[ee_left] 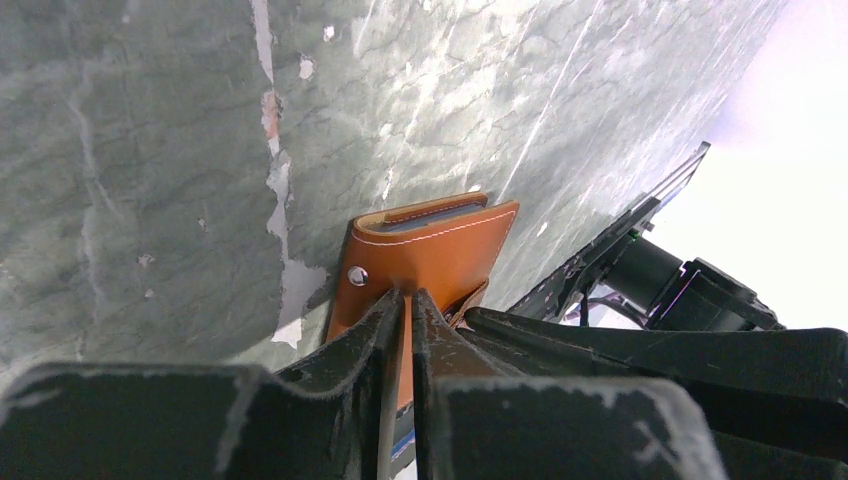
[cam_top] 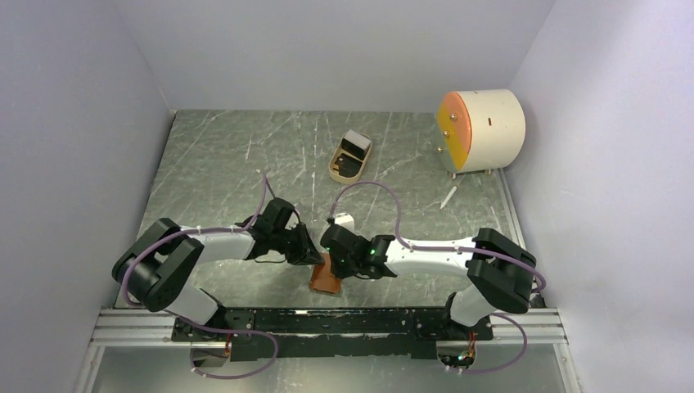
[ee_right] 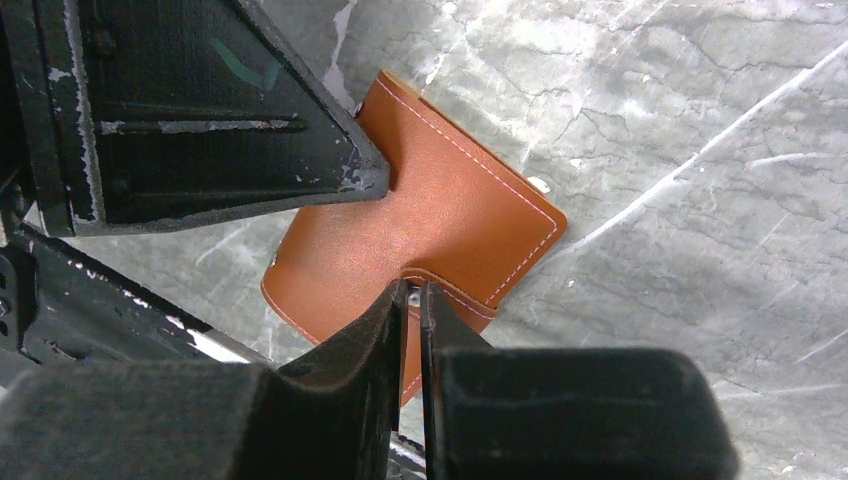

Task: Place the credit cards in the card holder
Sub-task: Close the card holder at the center of the board.

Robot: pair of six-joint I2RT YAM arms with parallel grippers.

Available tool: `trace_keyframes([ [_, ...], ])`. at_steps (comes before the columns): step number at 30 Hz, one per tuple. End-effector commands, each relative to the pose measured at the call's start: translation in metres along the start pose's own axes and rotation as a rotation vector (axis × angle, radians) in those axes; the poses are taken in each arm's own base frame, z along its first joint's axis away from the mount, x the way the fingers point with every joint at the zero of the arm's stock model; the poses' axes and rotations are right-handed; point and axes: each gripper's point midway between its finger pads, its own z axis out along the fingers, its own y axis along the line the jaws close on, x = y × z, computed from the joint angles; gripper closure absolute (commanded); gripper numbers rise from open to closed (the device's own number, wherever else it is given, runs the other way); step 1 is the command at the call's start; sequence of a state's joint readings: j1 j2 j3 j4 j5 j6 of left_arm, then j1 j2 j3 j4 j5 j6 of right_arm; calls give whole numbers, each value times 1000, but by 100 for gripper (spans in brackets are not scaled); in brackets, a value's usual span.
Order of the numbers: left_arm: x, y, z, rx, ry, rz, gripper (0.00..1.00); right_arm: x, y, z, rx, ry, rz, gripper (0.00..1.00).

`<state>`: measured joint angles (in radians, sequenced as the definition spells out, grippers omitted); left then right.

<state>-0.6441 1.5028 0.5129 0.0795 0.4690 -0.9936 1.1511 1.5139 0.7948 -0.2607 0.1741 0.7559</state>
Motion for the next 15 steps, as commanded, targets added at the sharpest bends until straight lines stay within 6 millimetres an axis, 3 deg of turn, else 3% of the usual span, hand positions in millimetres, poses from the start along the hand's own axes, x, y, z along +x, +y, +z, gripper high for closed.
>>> trace_keyframes([
  [1, 13, 30, 5, -92, 21, -22, 84, -1, 1, 2, 28, -2, -15, 87],
  [15, 17, 33, 3, -93, 23, -30, 83, 11, -12, 16, 96, 39, -27, 87],
])
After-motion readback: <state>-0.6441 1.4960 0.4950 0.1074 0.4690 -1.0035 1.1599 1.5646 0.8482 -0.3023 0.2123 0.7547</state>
